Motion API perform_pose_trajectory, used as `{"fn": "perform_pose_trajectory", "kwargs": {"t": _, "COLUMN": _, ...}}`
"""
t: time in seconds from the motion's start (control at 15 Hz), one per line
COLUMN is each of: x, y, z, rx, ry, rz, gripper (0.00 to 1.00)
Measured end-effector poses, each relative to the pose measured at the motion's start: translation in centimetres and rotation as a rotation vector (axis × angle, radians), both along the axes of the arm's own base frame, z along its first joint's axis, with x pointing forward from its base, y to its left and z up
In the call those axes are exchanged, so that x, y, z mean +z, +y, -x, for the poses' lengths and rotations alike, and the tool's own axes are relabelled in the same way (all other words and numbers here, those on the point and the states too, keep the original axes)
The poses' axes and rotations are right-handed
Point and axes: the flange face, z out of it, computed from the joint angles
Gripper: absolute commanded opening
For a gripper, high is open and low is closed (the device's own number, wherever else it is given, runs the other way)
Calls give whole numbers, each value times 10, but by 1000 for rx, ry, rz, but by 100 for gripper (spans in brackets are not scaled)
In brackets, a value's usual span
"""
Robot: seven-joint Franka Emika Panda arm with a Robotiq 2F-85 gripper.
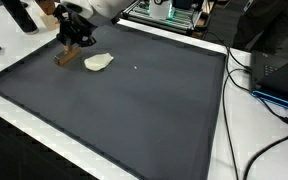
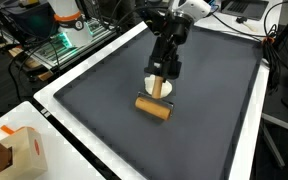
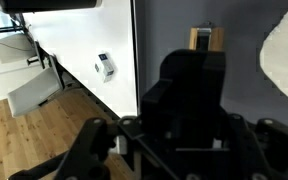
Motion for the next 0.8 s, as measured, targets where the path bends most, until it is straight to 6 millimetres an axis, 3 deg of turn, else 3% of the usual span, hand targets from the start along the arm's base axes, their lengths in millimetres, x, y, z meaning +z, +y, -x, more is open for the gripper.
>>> {"fn": "perform_pose_trajectory", "kwargs": {"t": 0.8, "x": 25, "y": 6, "z": -3, "rx": 127, "ry": 108, "rz": -90, "gripper": 25}}
